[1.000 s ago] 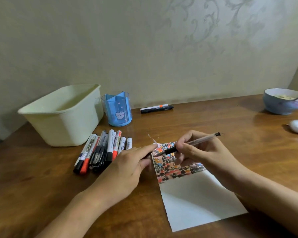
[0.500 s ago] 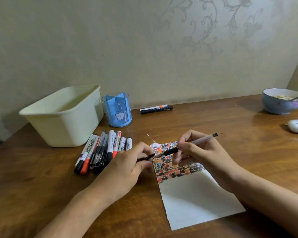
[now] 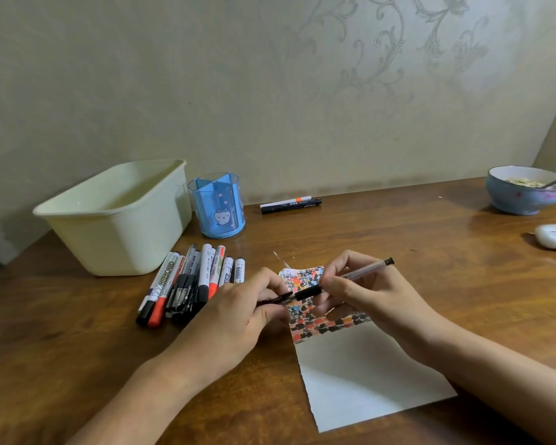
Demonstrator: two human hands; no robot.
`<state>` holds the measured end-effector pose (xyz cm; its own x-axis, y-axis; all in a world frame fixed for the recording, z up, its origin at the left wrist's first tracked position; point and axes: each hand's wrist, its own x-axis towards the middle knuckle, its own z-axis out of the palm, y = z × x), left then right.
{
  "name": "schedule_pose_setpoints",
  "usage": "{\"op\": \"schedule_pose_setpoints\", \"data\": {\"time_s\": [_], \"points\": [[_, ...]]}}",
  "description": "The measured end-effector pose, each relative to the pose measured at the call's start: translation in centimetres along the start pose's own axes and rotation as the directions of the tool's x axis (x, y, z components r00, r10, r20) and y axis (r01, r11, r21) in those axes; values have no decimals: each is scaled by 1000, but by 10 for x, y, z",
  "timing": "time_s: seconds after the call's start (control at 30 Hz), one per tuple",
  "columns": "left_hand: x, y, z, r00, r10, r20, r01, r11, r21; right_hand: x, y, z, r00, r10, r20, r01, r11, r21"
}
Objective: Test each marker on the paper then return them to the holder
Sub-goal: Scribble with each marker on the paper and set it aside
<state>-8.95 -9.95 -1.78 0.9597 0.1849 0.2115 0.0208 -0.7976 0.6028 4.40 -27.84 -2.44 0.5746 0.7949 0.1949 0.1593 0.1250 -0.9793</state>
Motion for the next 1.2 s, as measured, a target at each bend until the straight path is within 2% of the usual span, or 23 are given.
{"op": "schedule_pose_setpoints", "data": {"time_s": [0.17,0.3,0.47,0.63,0.77,0.97,1.03,1.07,1.13,1.2], "points": [[-1,-4,0,996,27,-88,-21,997,71,-1,-1,1,1000,5,31,-4,999,-40],[-2,-6,-1,982,122,-144,-95,979,179,0,-1,1,999,18,33,-16,999,-43],[-2,-6,2,968,184,-171,-154,973,173,0,-1,2,1000,23,13,-23,1000,6],[-3,-5,-1,970,164,-177,-138,979,150,-1,-3,5,1000,9,20,-9,999,32],[-2,-2,-8,996,68,-58,-60,989,136,0,-6,3,998,-2,60,1,1000,7],[-6,8,-14,986,155,60,-163,969,184,3,-5,3,991,-71,117,87,986,-144],[-6,1,-25,990,144,-10,-138,966,220,5,-6,-5,987,-63,151,102,957,-271],[-4,-6,-31,989,120,-82,-96,964,249,6,-6,-11,986,-53,159,113,909,-401],[-1,-23,-46,974,61,-219,10,951,308,8,-5,-23,987,-23,156,123,734,-668],[1,-38,-58,952,-10,-307,123,927,354,10,-3,-30,987,28,158,111,593,-798]]}}
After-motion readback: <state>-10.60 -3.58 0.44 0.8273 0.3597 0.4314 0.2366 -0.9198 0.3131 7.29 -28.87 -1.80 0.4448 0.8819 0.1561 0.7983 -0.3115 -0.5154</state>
